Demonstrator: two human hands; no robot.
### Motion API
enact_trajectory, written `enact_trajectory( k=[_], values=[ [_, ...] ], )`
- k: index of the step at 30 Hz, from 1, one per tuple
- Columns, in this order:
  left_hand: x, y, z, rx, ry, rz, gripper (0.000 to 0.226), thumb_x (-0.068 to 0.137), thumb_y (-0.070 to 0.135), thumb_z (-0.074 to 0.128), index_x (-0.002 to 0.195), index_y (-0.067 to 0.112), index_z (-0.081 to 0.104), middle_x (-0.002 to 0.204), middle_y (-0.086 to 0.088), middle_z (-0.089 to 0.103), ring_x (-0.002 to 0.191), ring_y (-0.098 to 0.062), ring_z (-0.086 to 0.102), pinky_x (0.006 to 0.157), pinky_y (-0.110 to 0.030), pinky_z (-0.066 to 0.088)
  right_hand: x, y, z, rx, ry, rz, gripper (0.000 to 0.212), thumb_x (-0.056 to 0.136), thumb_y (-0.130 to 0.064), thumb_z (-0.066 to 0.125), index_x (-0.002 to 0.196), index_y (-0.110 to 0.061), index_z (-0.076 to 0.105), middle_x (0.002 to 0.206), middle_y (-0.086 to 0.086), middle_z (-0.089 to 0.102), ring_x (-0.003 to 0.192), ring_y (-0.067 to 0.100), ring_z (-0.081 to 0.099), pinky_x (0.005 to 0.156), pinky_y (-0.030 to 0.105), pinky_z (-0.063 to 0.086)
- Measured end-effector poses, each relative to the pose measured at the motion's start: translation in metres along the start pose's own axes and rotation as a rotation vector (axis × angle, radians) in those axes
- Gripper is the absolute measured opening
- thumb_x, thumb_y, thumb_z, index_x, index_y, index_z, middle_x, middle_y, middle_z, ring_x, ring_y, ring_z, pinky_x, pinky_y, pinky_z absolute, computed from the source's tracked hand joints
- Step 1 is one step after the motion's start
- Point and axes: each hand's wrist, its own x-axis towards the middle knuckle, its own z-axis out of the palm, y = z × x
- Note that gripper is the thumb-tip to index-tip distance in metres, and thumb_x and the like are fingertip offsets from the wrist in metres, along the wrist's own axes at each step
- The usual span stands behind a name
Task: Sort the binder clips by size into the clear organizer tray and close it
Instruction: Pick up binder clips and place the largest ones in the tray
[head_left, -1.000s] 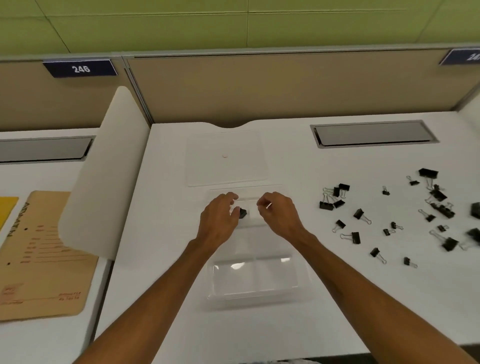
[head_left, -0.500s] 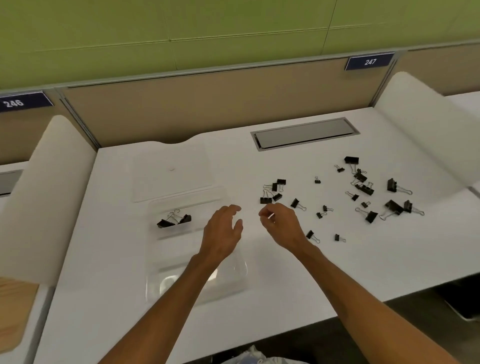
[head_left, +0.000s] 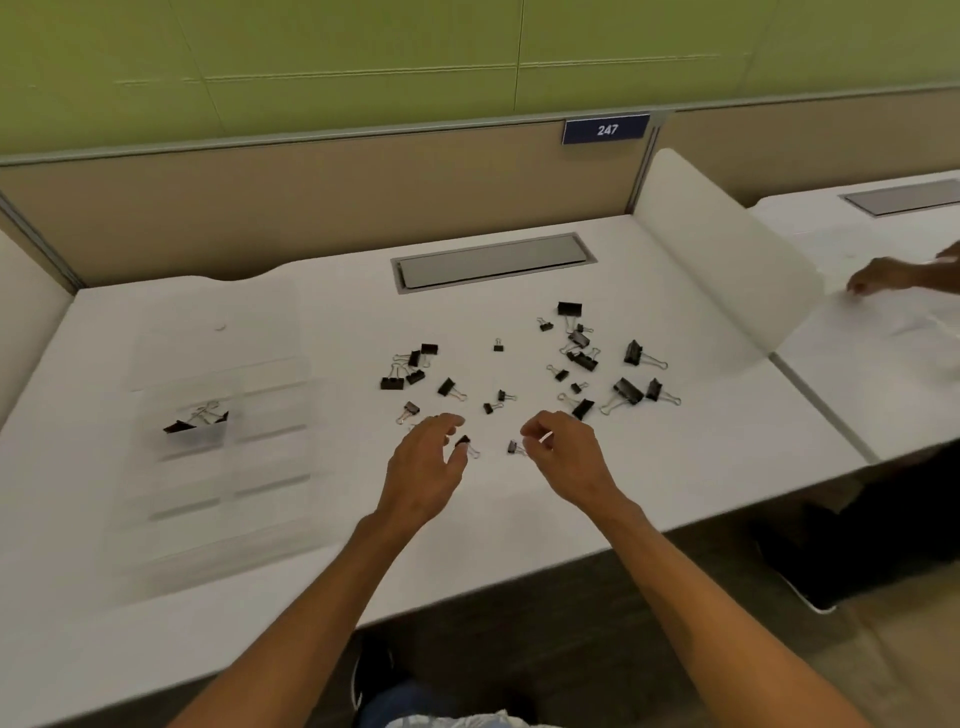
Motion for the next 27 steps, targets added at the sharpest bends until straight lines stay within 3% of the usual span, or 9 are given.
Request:
enact_trajectory(
  k=[6,19,22,27],
  values=[
    [0.003,0.035,0.04,0.0,-0.064,0.032,0.033,0.095,0.027,0.058,0.128,0.023,0.056,0.122,0.003,0.061,0.106,-0.011,0.058,0.092,-0.03,0.05,-0.009,0.043,-0.04,-0.017,0.042,0.057,0.014,0.094,-0.021,0.062,0.106,-0.017,0.068,0.105,-0.002,0.067,0.081,0.01,0.062,0.074,0.021,0.05],
    [0.074,0.068,0.122,-0.022,-0.171,0.021,0.033,0.092,0.026,0.06,0.125,0.026,0.057,0.117,0.007,0.061,0.102,-0.009,0.058,0.09,-0.04,0.054,0.042,0.119,-0.084,-0.011,0.075,0.175,0.012,0.094,-0.019,0.062,0.104,-0.017,0.068,0.102,-0.003,0.067,0.078,0.006,0.062,0.07,0.016,0.049],
    [0.101,0.074,0.143,-0.031,-0.187,0.001,0.033,0.092,0.024,0.06,0.125,0.025,0.057,0.116,0.006,0.061,0.103,-0.009,0.058,0.09,-0.039,0.054,0.069,0.14,-0.092,-0.027,0.047,0.189,0.013,0.092,-0.017,0.063,0.104,-0.017,0.069,0.101,-0.003,0.066,0.079,0.008,0.063,0.074,0.025,0.054],
    [0.14,0.084,0.169,-0.034,-0.199,-0.039,0.032,0.093,0.023,0.059,0.125,0.022,0.058,0.116,0.004,0.062,0.104,-0.012,0.058,0.09,-0.034,0.051,0.111,0.17,-0.104,-0.321,-0.088,0.104,0.029,0.09,-0.011,0.062,0.118,-0.018,0.062,0.109,0.0,0.059,0.094,0.02,0.059,0.078,0.033,0.05]
  ],
)
